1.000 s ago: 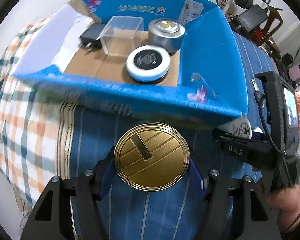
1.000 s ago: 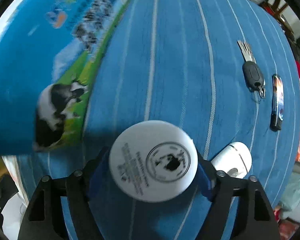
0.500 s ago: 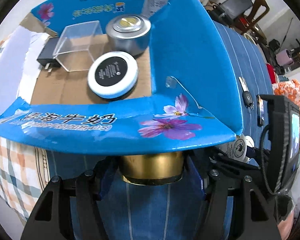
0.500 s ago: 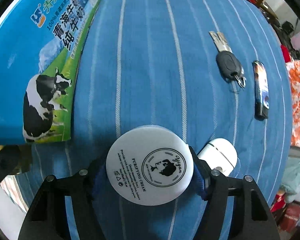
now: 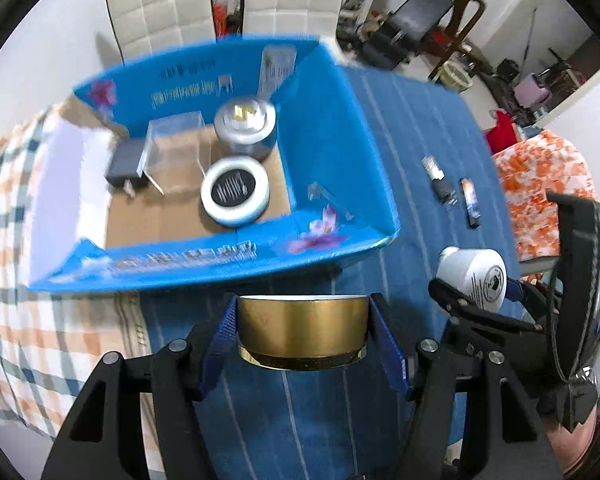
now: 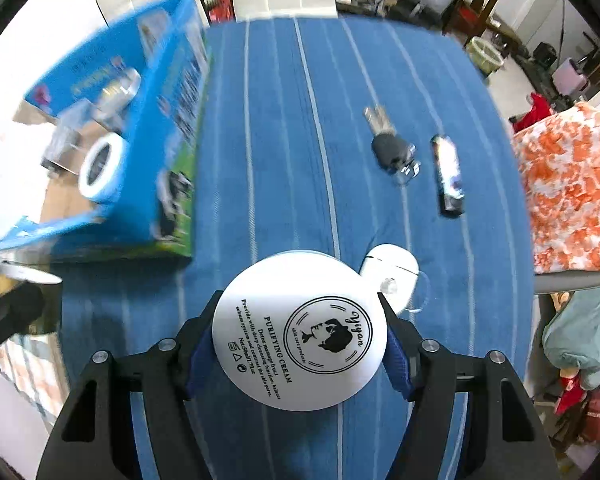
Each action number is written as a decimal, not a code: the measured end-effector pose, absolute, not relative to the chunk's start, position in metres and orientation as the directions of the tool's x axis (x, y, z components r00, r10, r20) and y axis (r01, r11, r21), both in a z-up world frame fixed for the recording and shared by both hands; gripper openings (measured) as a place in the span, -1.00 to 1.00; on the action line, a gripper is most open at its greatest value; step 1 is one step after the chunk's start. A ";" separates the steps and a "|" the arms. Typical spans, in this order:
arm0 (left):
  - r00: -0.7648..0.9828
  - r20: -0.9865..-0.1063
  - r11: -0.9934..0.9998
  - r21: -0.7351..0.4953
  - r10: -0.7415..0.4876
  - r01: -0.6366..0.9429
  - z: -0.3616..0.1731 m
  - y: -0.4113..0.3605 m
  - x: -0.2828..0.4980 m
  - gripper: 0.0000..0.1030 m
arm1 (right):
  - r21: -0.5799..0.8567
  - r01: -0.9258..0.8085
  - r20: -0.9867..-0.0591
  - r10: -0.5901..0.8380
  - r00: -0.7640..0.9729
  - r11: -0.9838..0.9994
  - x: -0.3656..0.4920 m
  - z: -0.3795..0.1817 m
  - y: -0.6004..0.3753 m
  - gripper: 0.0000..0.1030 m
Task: Organize rigid objects
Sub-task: 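Carry the gold lid and white lid into the blue box and release both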
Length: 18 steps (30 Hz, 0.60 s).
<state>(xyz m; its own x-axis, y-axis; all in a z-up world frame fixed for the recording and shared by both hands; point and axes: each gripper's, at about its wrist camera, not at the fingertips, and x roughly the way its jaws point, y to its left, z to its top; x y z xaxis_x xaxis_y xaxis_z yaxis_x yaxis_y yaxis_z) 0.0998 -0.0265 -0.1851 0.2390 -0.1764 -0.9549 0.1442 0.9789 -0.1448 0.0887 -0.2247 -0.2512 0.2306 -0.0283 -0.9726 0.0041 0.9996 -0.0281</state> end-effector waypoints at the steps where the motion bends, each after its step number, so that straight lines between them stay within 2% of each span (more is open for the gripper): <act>1: 0.255 -0.950 0.978 -0.145 -0.180 0.150 -0.177 -0.029 0.103 0.21 | -0.020 0.002 -0.968 -0.019 0.249 1.000 0.085 -0.236 -0.223 0.38; 5: 0.338 -0.920 0.975 -0.149 -0.197 0.162 -0.126 -0.015 0.108 0.21 | 0.016 -0.033 -0.947 0.025 0.321 0.999 0.071 -0.177 -0.188 0.39; 11: 0.455 -0.878 0.987 -0.104 -0.147 0.120 -0.067 0.038 0.111 0.21 | 0.098 -0.130 -0.911 0.141 0.387 0.987 0.081 -0.108 -0.115 0.39; 14: 0.489 -0.867 0.995 -0.062 -0.091 0.076 -0.064 0.069 0.120 0.21 | 0.128 -0.184 -0.894 0.194 0.405 0.975 0.091 -0.097 -0.072 0.39; 18: 0.447 -0.892 0.998 -0.066 -0.064 0.011 -0.103 0.111 0.144 0.21 | 0.221 -0.231 -0.891 0.292 0.347 0.948 0.118 -0.122 -0.014 0.39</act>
<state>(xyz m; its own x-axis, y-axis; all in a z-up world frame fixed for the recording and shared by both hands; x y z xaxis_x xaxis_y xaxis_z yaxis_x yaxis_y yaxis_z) 0.1435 0.1112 -0.1031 0.4468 -0.0638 -0.8923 0.0106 0.9978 -0.0660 0.1181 -0.0142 -0.1224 0.3468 0.2925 -0.8912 -0.2306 0.9476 0.2213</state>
